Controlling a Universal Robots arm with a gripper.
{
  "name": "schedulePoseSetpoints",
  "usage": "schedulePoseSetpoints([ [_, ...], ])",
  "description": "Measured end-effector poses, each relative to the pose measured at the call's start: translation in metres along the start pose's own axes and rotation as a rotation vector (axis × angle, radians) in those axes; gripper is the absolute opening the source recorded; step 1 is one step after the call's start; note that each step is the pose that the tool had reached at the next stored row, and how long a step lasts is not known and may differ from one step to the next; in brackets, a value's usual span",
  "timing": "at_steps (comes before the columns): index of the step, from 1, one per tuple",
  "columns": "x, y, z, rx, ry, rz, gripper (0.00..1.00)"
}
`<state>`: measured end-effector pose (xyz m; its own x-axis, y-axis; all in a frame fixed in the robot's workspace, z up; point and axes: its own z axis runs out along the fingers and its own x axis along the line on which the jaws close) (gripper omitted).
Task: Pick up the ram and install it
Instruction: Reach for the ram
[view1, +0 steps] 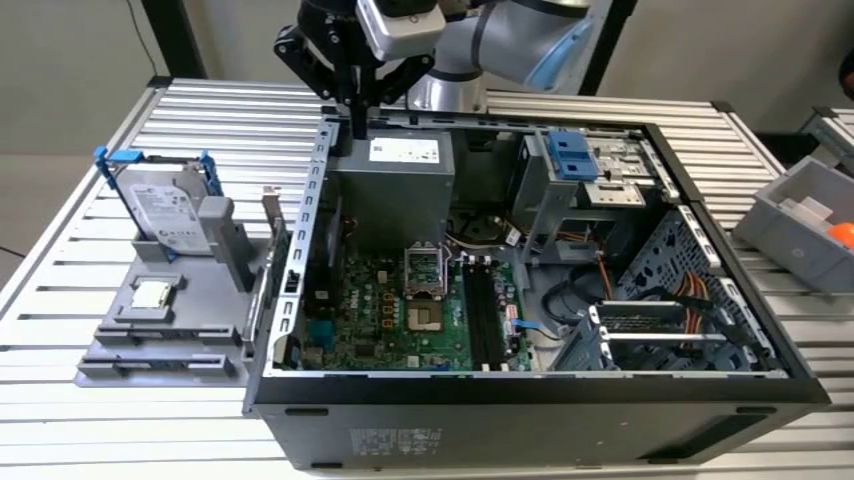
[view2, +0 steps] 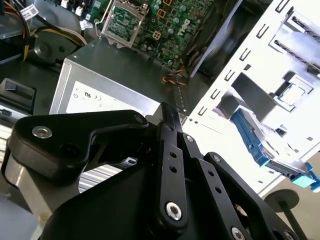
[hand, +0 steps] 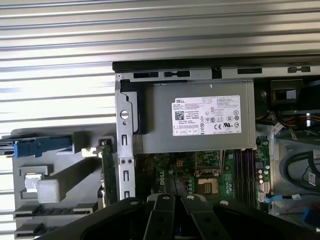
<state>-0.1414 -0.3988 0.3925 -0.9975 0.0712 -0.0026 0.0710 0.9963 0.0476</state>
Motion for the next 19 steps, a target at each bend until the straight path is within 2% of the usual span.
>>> schedulePoseSetpoints([
  [19, 0.0106, -0.0008, 0.0000, 0.0010, 0.0132, 0.001, 0.00],
])
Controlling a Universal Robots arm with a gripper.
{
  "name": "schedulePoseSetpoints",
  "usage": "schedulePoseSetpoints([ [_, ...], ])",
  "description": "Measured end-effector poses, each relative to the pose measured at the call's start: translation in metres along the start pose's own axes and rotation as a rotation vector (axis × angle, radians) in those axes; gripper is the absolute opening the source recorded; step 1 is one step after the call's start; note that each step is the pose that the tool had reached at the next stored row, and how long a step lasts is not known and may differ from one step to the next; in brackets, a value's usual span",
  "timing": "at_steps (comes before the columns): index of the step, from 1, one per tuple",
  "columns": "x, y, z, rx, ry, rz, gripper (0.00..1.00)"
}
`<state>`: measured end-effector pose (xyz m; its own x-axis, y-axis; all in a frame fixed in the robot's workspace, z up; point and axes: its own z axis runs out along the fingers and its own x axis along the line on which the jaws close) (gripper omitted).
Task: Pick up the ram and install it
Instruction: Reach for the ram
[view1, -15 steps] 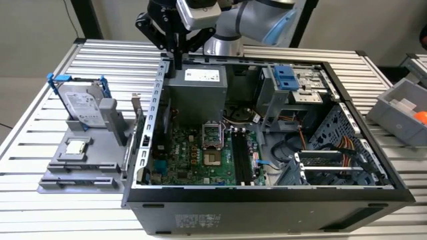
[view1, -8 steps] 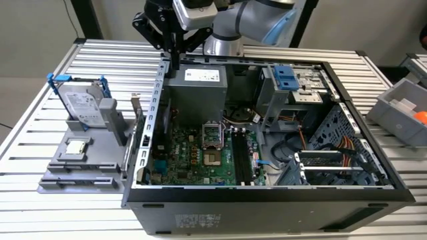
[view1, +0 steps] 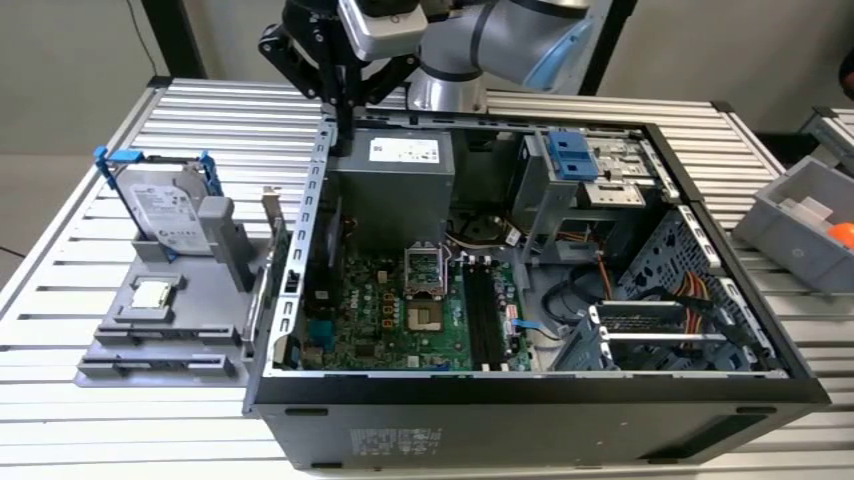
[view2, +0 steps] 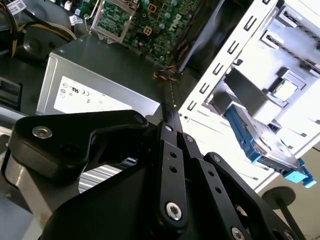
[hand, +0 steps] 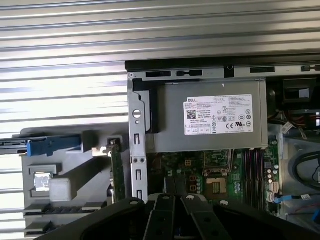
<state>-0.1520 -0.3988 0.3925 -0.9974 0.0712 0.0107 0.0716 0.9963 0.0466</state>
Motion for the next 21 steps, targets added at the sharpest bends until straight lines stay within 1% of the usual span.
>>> schedulePoseSetpoints([
  [21, 0.0144, -0.0010, 0.0002, 0.0010, 0.0144, 0.001, 0.00],
])
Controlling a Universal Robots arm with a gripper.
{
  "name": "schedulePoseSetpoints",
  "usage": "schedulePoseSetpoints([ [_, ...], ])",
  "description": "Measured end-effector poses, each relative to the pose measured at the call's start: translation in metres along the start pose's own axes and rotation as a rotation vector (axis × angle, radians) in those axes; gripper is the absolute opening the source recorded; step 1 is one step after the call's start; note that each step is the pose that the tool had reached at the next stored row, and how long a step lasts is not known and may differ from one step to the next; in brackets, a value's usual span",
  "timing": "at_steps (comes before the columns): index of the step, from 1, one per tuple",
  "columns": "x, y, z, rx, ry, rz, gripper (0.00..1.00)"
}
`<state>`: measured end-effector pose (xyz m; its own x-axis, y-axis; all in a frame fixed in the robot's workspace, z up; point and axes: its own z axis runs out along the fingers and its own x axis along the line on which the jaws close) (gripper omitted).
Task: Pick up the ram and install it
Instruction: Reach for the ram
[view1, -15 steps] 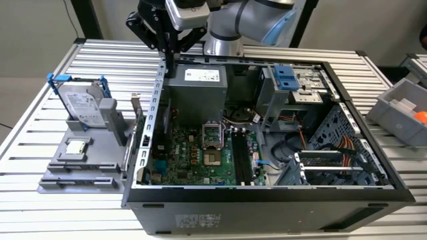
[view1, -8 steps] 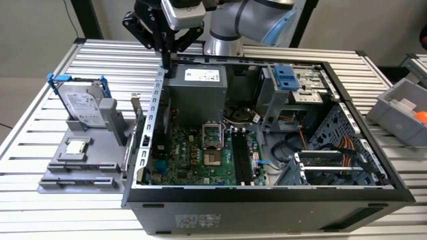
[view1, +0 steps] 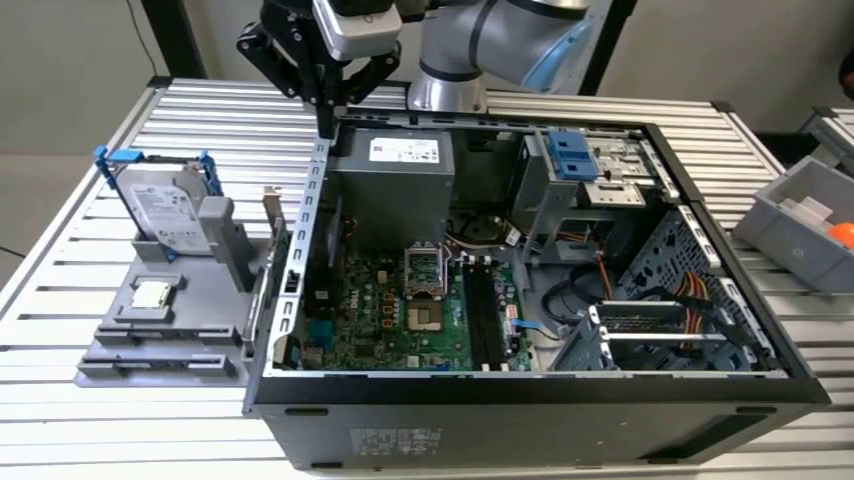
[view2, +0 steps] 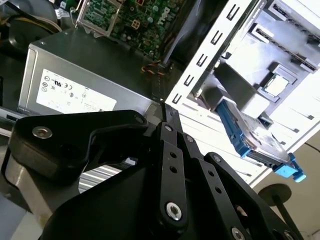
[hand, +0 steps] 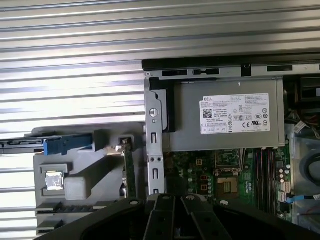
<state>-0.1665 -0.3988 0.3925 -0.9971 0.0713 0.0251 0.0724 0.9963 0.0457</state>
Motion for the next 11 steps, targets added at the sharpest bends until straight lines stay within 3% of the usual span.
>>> schedulePoseSetpoints([
  [11, 0.0076, -0.0006, 0.0002, 0.0006, 0.0075, 0.000, 0.00],
])
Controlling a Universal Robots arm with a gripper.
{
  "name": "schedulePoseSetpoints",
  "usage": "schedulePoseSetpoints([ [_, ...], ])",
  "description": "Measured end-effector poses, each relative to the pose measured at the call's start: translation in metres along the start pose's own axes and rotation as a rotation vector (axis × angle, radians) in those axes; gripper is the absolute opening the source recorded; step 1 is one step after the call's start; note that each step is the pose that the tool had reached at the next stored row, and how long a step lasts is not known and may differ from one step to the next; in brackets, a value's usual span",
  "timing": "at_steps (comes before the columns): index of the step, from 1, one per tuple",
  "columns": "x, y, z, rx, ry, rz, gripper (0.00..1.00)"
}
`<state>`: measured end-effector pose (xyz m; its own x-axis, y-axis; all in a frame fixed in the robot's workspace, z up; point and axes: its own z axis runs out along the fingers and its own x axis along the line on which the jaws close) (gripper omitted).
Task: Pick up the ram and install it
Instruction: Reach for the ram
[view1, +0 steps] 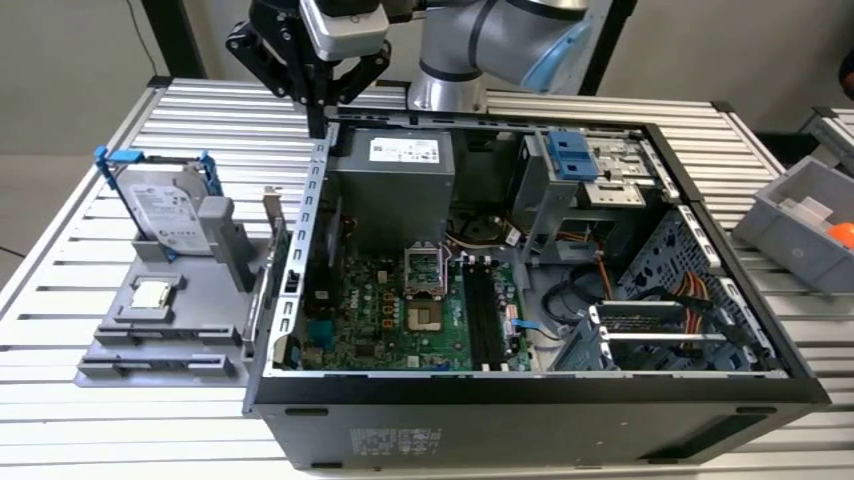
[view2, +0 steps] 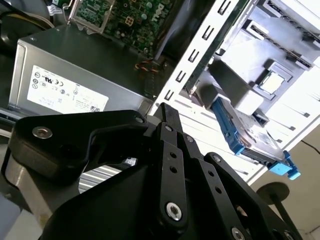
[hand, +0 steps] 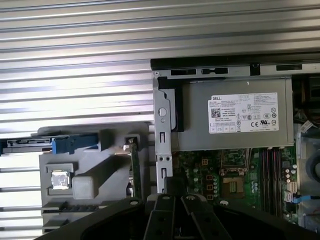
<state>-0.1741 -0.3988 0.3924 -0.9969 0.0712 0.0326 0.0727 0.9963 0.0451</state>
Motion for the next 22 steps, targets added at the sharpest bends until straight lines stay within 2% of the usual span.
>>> schedulePoseSetpoints([
  [22, 0.0208, -0.0015, 0.0007, 0.0009, 0.0117, 0.001, 0.00],
])
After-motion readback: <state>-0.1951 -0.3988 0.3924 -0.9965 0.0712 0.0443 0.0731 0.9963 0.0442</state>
